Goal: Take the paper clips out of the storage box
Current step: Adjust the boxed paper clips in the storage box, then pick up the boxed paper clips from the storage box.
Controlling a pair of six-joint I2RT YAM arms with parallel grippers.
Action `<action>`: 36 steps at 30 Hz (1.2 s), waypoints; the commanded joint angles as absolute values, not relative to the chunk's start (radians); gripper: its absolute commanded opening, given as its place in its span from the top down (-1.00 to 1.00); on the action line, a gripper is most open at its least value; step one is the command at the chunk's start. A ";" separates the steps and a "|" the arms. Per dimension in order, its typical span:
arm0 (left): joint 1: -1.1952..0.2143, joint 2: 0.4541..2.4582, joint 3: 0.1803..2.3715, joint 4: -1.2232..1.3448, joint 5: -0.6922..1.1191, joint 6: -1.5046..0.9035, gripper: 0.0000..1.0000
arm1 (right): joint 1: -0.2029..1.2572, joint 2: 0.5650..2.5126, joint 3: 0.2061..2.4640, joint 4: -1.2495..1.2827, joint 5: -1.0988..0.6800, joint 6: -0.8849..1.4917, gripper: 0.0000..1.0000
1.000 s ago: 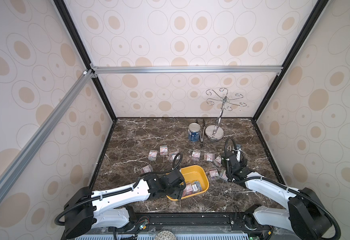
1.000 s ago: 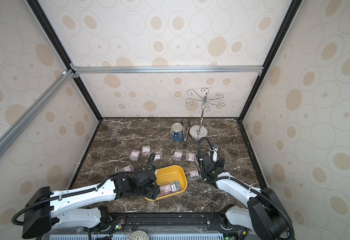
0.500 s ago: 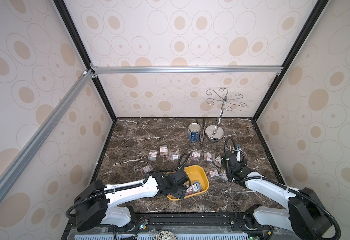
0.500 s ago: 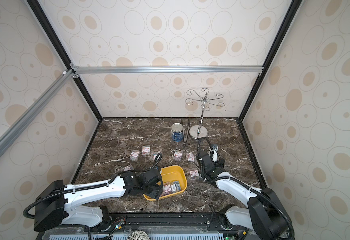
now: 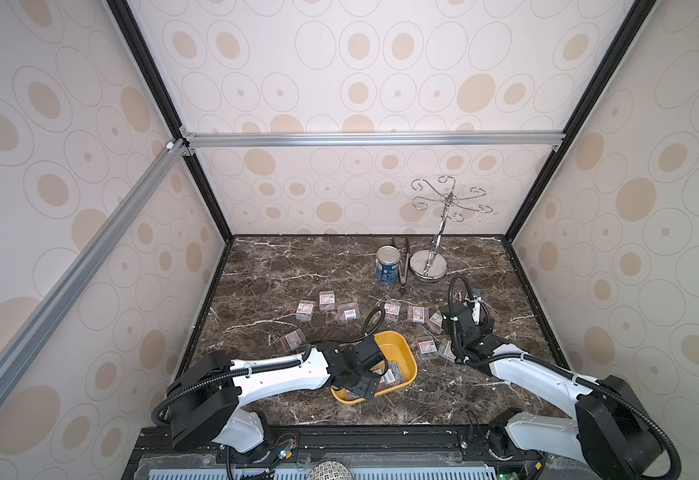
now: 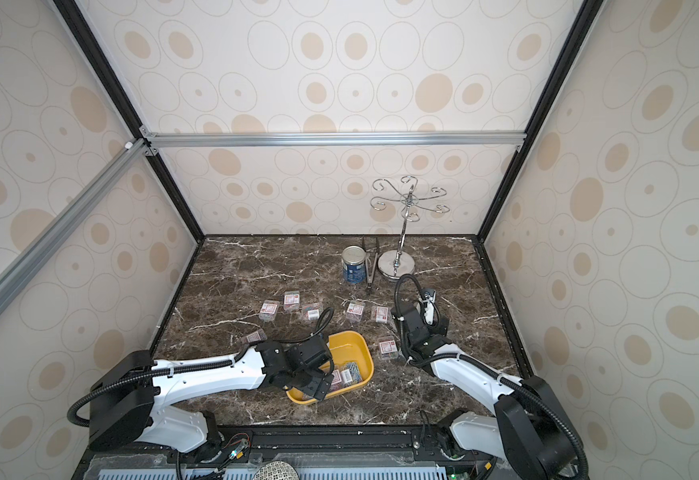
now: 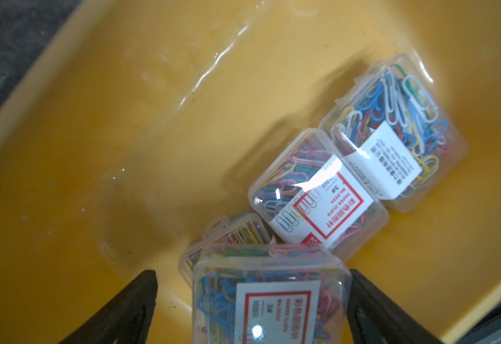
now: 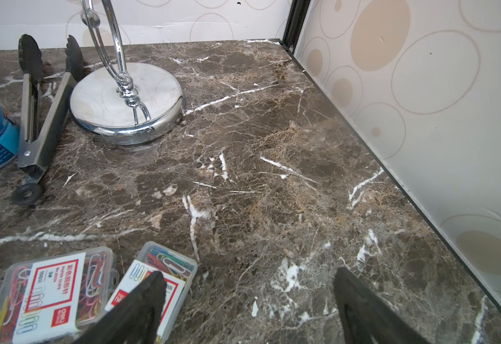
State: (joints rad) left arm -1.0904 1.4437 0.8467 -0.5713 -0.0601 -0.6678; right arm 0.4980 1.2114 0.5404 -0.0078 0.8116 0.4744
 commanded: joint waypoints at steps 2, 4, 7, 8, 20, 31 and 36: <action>-1.098 1.449 0.901 -0.628 -0.184 -0.667 -0.70 | 0.495 1.192 0.545 -0.017 0.822 0.488 -0.79; -1.090 1.448 0.914 -0.663 -0.234 -0.691 -0.67 | 0.495 1.190 0.542 -0.016 0.821 0.488 -0.79; -1.075 1.431 0.910 -0.659 -0.212 -0.691 -0.69 | 0.494 1.188 0.541 -0.014 0.819 0.488 -0.79; -1.072 1.427 0.905 -0.648 -0.192 -0.687 -0.72 | 0.495 1.190 0.540 -0.014 0.819 0.488 -0.79; -1.074 1.382 0.862 -0.642 -0.025 -0.755 -0.78 | 0.494 1.184 0.538 -0.011 0.818 0.487 -0.79; -1.075 1.405 0.810 -0.629 -0.017 -0.794 -0.82 | 0.495 1.179 0.534 -0.011 0.816 0.485 -0.79; -1.076 1.434 0.820 -0.630 -0.042 -0.790 -0.85 | 0.494 1.178 0.533 -0.009 0.814 0.486 -0.79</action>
